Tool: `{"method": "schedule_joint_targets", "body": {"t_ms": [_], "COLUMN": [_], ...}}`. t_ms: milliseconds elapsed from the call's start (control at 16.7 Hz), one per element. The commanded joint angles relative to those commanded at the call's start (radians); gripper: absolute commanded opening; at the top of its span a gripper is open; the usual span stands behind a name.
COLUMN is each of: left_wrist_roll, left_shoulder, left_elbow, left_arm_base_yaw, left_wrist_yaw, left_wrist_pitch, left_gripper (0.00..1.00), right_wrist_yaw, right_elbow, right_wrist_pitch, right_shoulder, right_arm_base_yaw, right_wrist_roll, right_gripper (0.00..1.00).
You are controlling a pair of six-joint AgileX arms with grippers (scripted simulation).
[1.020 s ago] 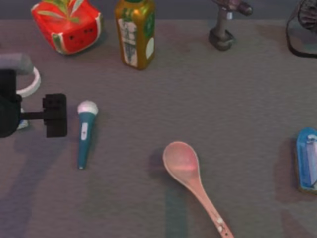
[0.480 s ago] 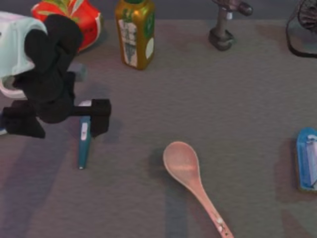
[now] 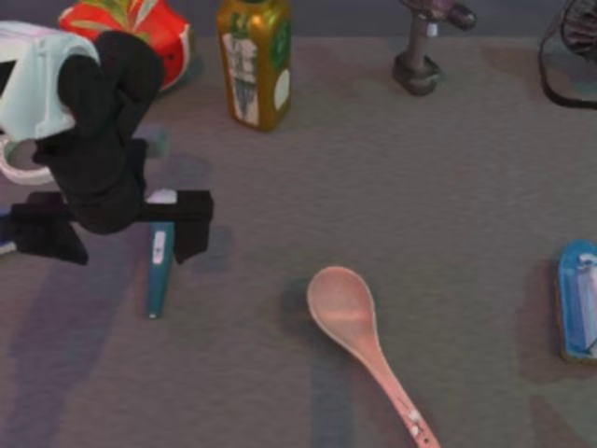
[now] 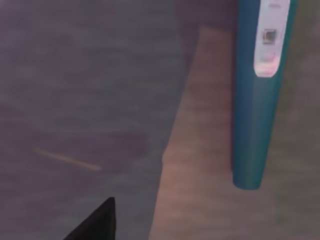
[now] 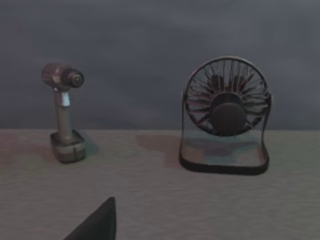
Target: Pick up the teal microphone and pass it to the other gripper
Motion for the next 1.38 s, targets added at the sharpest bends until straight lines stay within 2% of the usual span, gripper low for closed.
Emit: {"method": "schedule_joint_targets", "body": {"t_ms": [180,540,900,1380], "left_wrist_roll": [0.004,0.011,0.012,0.012], "left_shoulder": [0.041,0.188,0.214,0.214], "left_elbow": [-0.03,-0.133,-0.15,-0.15], "left_arm_base_yaw": [0.0,0.005,0.005,0.005], "left_wrist_yaw": [0.0,0.001,0.002,0.002], "left_wrist_pitch": [0.068,0.325,0.363,0.363], "left_gripper": [1.0,1.0,1.0,0.4], "right_wrist_yaw": [0.0,0.0,0.0,0.0], "right_elbow": [0.0,0.0,0.0,0.0], "right_wrist_pitch": [0.0,0.0,0.0,0.0], "right_shoulder": [0.0,0.0,0.0,0.0], "right_arm_base_yaw": [0.0,0.0,0.0,0.0], "right_wrist_roll": [0.0,0.0,0.0,0.0], "right_gripper": [1.0,1.0,1.0,1.0]}}
